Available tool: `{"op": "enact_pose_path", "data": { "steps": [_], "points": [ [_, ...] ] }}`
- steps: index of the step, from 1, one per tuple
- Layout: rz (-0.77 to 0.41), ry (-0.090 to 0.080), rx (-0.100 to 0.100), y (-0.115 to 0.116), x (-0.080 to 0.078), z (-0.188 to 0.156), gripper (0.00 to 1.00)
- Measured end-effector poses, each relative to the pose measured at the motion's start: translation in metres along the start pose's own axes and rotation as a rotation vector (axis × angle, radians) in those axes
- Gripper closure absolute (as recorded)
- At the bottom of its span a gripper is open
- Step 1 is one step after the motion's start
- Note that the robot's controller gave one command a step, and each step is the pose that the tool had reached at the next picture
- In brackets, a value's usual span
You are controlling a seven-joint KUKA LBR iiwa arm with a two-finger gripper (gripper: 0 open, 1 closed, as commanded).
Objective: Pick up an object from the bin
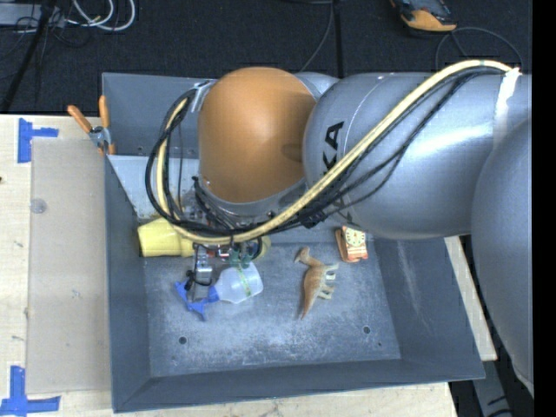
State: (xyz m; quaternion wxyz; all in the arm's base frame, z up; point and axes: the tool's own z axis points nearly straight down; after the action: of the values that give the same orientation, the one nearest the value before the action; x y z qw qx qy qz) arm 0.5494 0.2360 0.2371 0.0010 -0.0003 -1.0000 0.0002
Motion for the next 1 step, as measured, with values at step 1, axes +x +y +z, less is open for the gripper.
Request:
{"op": "enact_pose_path", "data": {
  "steps": [1],
  "points": [
    [0.009, 0.003, -0.001, -0.0507, 0.0065, 0.0558, 0.0]
  ]
}}
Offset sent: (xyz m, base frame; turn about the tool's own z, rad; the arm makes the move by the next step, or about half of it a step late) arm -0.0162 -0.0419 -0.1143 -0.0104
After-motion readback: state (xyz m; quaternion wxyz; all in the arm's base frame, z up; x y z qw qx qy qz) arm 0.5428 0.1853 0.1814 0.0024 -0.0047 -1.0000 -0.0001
